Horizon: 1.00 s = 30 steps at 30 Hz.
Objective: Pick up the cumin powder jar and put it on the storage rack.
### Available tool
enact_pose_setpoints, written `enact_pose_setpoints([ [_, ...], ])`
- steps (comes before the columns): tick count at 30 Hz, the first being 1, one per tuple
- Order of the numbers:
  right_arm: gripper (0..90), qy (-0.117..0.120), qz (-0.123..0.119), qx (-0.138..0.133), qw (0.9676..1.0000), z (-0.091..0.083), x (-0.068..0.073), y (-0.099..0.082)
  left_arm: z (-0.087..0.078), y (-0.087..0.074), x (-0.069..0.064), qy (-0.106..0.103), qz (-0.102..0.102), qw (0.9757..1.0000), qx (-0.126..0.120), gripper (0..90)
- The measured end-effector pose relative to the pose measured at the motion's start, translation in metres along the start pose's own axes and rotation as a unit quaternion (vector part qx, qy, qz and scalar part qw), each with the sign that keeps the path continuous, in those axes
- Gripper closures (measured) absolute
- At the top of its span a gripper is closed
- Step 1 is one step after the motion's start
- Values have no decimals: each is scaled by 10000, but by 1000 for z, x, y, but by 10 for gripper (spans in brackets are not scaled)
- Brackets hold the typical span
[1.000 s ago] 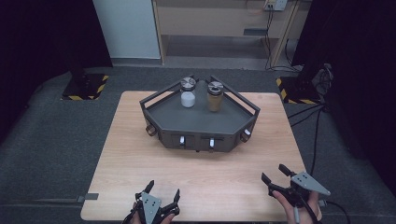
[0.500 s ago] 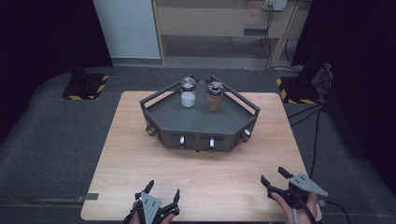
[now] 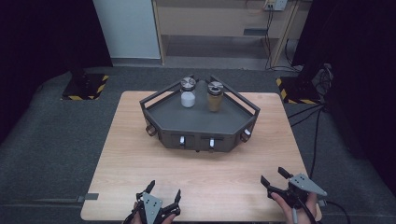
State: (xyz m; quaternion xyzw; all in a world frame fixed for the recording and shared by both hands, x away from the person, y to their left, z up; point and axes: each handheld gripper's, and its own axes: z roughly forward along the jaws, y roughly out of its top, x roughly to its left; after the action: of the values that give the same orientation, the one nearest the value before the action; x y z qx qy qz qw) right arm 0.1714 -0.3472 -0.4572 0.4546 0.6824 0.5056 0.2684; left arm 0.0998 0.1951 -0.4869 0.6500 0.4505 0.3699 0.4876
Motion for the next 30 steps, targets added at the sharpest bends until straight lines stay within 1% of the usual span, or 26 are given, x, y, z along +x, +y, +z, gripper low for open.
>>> enact_pose_setpoints([
  [19,183,-16,0,24,10000,0,0,0,0,-1,0,-7,-1,10000,-4,68],
  [30,183,-40,-8,21,10000,-1,0,0,-1,-1,-2,-38,38,10000,-22,68],
])
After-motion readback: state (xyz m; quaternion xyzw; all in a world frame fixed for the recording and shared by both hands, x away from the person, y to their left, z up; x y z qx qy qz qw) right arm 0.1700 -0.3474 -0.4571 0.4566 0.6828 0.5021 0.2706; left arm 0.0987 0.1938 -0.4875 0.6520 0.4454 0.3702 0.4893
